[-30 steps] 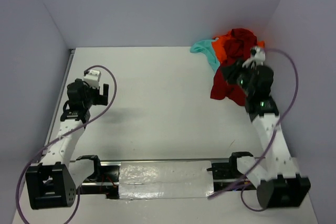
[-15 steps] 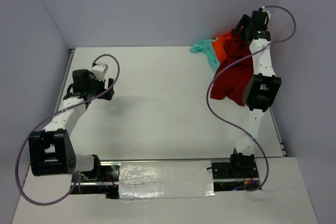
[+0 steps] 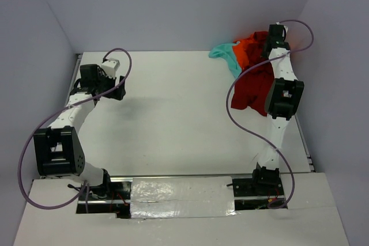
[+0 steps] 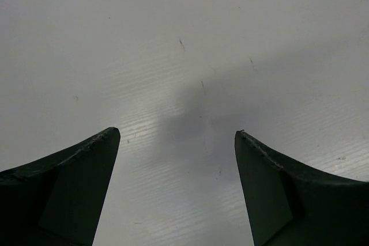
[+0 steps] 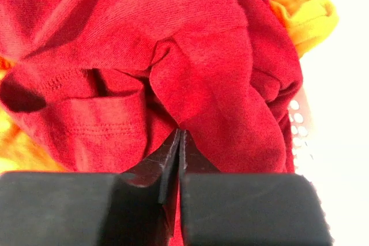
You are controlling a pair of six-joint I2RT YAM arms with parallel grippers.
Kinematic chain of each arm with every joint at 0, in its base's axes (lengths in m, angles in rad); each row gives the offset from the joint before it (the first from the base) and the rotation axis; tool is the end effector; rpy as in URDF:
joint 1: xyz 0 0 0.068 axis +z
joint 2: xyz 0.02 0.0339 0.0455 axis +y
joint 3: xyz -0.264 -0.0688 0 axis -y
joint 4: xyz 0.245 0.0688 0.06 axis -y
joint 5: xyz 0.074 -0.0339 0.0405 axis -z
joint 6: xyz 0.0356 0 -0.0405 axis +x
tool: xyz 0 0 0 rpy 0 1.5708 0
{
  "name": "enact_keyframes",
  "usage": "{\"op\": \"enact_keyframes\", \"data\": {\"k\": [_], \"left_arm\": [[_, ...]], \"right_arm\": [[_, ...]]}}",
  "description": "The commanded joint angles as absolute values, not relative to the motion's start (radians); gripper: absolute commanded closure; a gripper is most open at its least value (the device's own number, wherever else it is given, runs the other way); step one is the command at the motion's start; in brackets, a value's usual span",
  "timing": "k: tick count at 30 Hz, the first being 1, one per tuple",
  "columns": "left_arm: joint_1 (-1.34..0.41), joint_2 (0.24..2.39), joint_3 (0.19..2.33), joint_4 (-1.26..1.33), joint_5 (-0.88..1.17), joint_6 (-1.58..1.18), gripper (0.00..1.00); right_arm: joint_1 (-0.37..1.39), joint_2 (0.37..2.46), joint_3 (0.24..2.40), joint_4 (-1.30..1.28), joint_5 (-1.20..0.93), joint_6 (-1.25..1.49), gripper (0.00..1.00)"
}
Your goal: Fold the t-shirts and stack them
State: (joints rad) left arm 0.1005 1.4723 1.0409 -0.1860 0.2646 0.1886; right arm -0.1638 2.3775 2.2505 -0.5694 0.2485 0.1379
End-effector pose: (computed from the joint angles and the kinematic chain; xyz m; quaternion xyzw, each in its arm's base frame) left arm 0.3293 0.0238 0.2655 0.0993 0.8772 -0.0505 0.4670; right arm 0.5358 -0.0974 0.2550 0.1870 0.8809 -0.1177 0.4186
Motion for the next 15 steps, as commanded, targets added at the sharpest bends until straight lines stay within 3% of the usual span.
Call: {"op": "enact_keyframes", "data": {"k": [1,10,11,12,14,15], "left_arm": [[0.094,1.463,1.075,-0.186,0.287,0.219,0.07],[0.092,1.309,1.022,-0.167,0.256,0.242,0.05],[0.092,1.272,0.999,-0.166,0.261,0.253,0.05],[0.092,1.258,0.991,-0.17,0.267,0.258,0.04],[0.092,1.23,0.973,-0.176,0.262,0.262,0.04],[0.092,1.224,0.97,-0.184,0.264,0.259,0.04]], "right_arm": [[-0.155,2.307,2.22,-0.551,0.242,0.101,1.0],[-0.159,2.0,1.938,-0.371,0.273,0.054,1.0],[-0.166,1.997,1.937,-0.376,0.261,0.048,0.52],[-0.181,2.017,1.966,-0.403,0.24,0.045,0.29],[-0.19,2.102,2.031,-0.454,0.216,0.035,0.01],[-0.193,2.143,2.116,-0.518,0.2,0.025,0.0]]}}
